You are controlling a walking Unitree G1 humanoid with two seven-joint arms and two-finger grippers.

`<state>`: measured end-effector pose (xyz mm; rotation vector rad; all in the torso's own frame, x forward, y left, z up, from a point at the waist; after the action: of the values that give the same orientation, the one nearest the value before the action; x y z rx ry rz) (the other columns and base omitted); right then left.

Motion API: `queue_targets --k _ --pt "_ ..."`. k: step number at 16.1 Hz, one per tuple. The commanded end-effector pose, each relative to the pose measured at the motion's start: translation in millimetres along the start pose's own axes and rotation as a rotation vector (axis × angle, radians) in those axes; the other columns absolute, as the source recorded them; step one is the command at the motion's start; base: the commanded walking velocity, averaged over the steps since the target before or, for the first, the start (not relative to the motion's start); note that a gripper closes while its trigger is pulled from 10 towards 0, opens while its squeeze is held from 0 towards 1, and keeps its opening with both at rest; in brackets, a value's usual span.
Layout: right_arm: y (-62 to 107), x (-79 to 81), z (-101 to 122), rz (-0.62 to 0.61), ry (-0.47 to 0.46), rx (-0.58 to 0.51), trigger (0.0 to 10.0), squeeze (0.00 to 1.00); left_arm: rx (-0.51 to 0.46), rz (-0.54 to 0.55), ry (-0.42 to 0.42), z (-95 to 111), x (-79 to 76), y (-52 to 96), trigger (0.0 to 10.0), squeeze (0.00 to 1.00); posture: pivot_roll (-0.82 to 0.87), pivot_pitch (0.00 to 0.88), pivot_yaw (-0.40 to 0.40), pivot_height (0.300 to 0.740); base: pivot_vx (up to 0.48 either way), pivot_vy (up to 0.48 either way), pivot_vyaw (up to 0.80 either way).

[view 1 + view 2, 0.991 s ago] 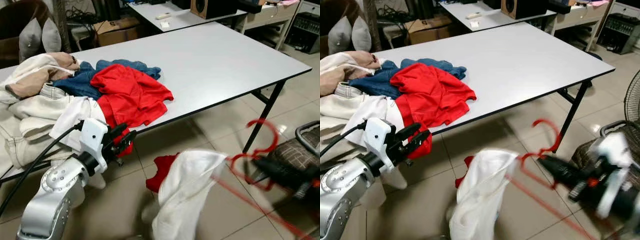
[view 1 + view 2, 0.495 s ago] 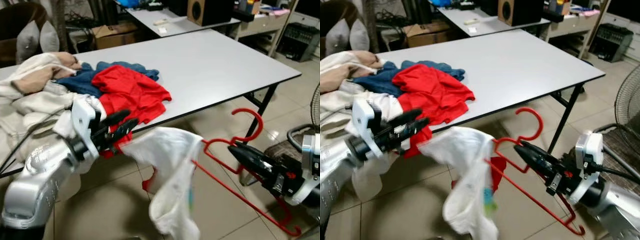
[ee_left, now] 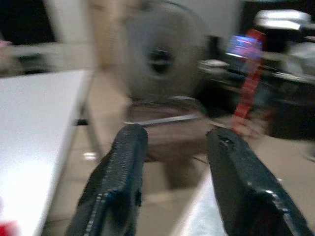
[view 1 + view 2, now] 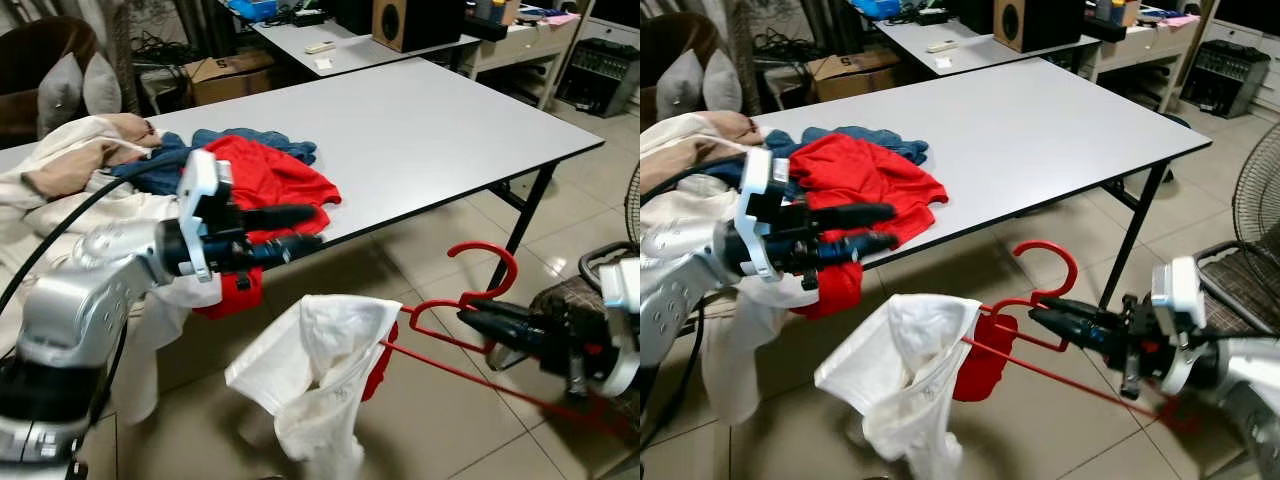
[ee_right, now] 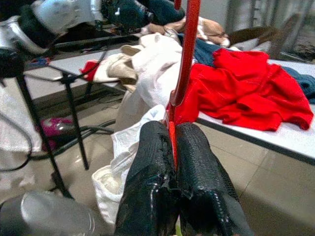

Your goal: Hang hanger

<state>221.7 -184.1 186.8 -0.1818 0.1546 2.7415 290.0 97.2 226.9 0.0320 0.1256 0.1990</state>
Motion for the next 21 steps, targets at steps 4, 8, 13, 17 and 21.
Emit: queue_targets --k 4,8,13,17,21 --pt "-6.2 -8.8 27 0.114 0.129 -0.029 10.0 0.0 0.255 -0.211 0.018 -26 -10.6 -2.6 10.0 0.0 0.05 0.0 0.079 0.74 0.0 0.0 0.0" --pt "-11.9 -10.8 42 0.158 0.182 -0.072 10.0 0.0 0.329 -0.306 0.019 -41 -16.8 -13.6 10.0 0.0 0.05 0.0 0.081 0.74 0.0 0.0 0.0" --pt "-17.3 -8.4 47 0.204 0.2 -0.081 10.0 0.0 0.277 -0.308 -0.02 -36 -7.0 -33.1 10.0 0.0 0.04 0.0 0.086 0.74 0.0 0.0 0.0" --pt "-20.1 -7.1 45 0.223 0.208 -0.069 10.0 0.0 0.237 -0.333 -0.041 -27 -3.9 -37.8 10.0 0.0 0.04 0.0 0.085 0.74 0.0 0.0 0.0" --pt "-20.9 -7.7 40 0.235 0.203 -0.034 10.0 0.0 0.24 -0.396 -0.059 -26 -9.3 -38.6 10.0 0.0 0.03 0.0 0.084 0.74 0.0 0.0 0.0"
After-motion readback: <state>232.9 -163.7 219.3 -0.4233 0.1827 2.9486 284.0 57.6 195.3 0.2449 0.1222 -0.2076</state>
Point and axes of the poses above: a point about 5 cm out from each wrist's last joint towards the gripper, its own y axis pointing back from the gripper into the wrist, its own z axis along the axis of the wrist's last joint, x = y × z, the point moved 5 cm from there along -y, pointing out of the wrist towards the gripper, and after that the axes turned 9 degrees about y, right-handed, at the moved point
